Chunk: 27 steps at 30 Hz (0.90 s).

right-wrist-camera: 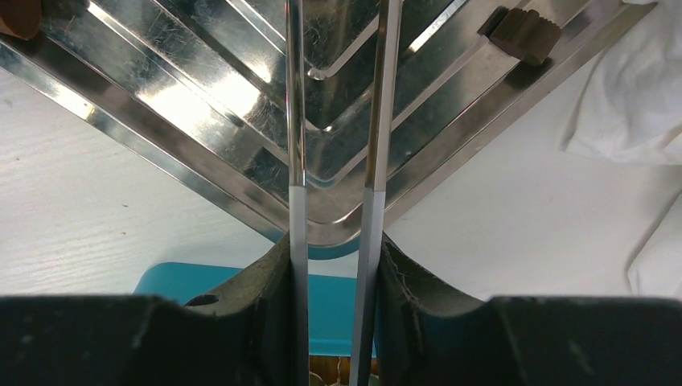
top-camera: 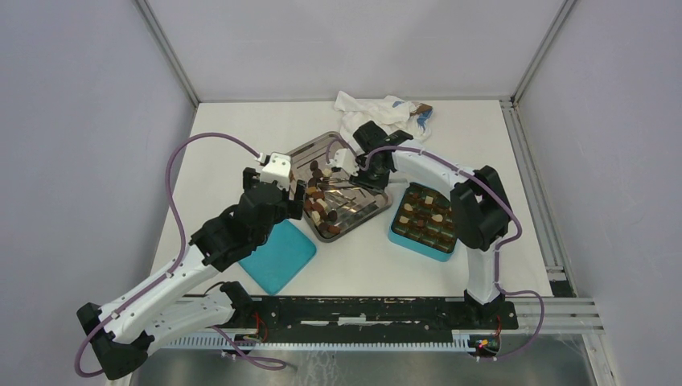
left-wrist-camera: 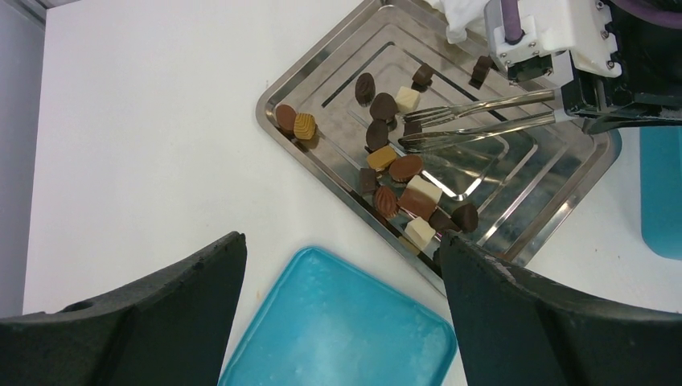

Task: Pack the chocolate
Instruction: Pick up the fake chocolate from the plate.

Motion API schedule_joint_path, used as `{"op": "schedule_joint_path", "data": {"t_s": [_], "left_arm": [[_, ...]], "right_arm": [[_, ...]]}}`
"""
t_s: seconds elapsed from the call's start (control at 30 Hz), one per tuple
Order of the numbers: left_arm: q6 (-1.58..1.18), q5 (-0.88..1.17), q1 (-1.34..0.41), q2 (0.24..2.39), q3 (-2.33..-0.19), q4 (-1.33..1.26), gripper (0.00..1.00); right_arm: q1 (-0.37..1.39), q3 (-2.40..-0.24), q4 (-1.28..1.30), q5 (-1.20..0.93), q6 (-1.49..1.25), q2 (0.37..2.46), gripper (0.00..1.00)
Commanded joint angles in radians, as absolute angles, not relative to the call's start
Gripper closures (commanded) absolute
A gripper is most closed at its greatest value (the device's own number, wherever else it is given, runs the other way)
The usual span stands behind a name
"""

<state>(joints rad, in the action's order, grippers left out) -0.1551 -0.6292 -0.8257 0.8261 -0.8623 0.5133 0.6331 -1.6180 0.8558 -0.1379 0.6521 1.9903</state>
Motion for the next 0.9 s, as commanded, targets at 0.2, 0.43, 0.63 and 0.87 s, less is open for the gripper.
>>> {"op": "schedule_joint_path", "data": {"t_s": [0.2, 0.43, 0.63, 0.87], "left_arm": [[-0.111, -0.620, -0.816, 0.804, -0.858, 0.466, 0.05], [-0.109, -0.615, -0.813, 0.802, -0.860, 0.470, 0.05], [-0.107, -0.615, -0.809, 0.802, -0.860, 0.471, 0.05], [-0.107, -0.607, -0.803, 0.813, -0.859, 0.468, 0.05]], "right_arm": [[0.633, -1.500, 0.825, -0.171, 0.662, 1.718, 0.86], [0.614, -1.305, 0.828, -0.214, 0.698, 1.457, 0.88], [0.535, -1.167, 0.905, -0.204, 0.728, 1.257, 0.88], [0.436, -1.027, 0.994, -0.161, 0.761, 1.036, 0.88]]}}
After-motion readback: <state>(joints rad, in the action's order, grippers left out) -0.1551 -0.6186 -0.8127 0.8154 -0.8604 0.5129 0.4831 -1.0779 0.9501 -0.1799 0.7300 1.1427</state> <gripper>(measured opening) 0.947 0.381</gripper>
